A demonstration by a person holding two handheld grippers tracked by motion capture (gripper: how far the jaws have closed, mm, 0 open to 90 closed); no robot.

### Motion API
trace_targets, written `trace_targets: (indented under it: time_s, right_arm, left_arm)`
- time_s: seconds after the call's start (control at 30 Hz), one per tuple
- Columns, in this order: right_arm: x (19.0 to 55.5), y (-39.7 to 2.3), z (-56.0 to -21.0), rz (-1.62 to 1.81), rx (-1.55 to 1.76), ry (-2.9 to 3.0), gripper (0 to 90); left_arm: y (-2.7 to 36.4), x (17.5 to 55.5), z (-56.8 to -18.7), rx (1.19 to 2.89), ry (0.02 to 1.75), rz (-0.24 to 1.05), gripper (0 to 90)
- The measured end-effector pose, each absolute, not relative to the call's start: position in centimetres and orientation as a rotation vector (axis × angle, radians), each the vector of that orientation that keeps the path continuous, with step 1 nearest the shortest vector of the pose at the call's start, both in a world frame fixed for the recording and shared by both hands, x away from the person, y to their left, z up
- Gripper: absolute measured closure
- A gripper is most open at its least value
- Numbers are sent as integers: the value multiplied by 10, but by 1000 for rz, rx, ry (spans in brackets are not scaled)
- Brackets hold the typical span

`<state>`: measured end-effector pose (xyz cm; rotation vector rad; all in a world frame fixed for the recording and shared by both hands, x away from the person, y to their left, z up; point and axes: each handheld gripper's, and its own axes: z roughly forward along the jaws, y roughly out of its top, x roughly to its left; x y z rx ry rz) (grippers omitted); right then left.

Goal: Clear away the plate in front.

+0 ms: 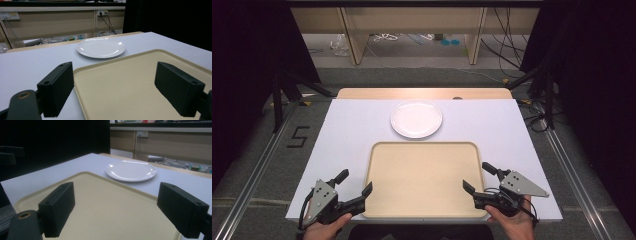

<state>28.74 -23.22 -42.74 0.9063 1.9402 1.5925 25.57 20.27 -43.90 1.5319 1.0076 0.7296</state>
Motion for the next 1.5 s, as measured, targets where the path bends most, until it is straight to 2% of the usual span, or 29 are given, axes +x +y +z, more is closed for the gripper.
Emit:
trace_targets:
  time_s: [0.63,1.07,1.23,1.37,1.5]
  right_arm:
    - [288,-232,-428,1598,901,1933,158]
    - [287,-233,-427,1585,902,1943,159]
    - [287,-234,-426,1586,900,1939,159]
    - [287,-234,-426,1585,900,1951,159]
    - [287,-234,-426,1588,901,1953,159]
  left_arm:
    - [194,261,-439,1512,1017,703,156]
    - [186,282,-435,1511,1039,661,156]
    - [183,298,-430,1497,1062,624,156]
    - [178,313,-426,1451,1077,536,157]
    - [167,331,-425,1475,1089,477,158]
